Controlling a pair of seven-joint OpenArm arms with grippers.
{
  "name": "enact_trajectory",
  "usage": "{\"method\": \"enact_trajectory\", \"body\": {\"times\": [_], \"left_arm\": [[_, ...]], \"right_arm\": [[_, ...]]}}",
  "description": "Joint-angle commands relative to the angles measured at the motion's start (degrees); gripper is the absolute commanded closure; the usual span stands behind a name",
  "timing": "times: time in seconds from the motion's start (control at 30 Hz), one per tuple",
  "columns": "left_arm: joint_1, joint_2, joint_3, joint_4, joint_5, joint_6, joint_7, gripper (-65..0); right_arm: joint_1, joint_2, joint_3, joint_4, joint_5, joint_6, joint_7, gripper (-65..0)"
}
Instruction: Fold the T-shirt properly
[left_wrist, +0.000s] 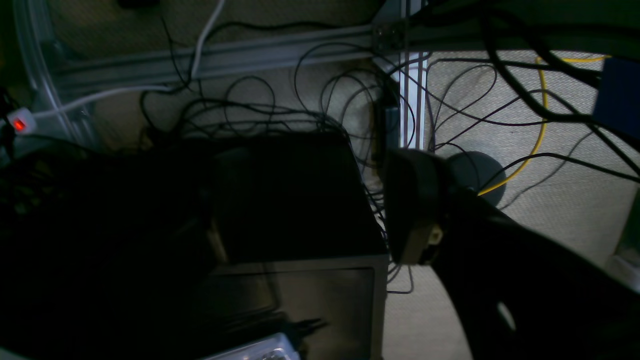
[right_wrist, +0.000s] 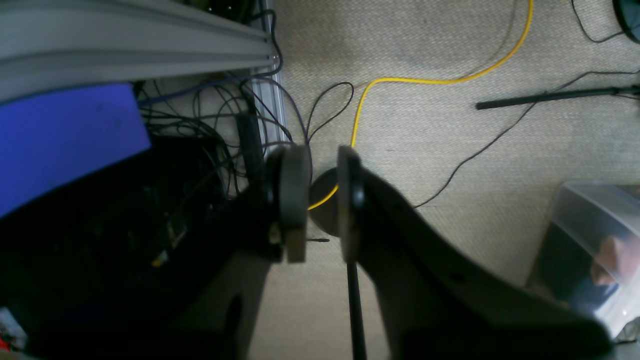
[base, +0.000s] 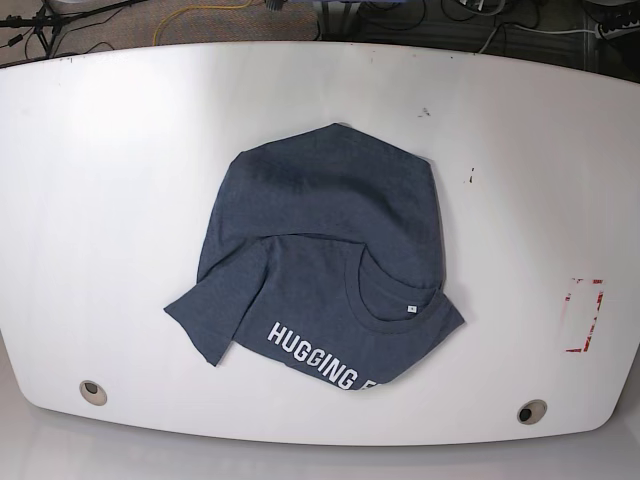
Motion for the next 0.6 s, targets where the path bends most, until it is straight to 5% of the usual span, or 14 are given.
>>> {"method": "enact_trajectory", "body": {"times": [0.0,0.57], "left_arm": [[2.8,0.1,0.0,4.3,0.0,0.1,-1.1,-38.4],[13.4,0.5,-0.5,20.0,-0.4,-0.1,-0.6,-38.0]], "right_arm": [[-2.5,-0.1,-0.1,2.2,0.1,0.1,0.2,-9.3],[-11.9,0.2,-0.2,16.4,0.4,0.1,-1.8,-9.1]]}}
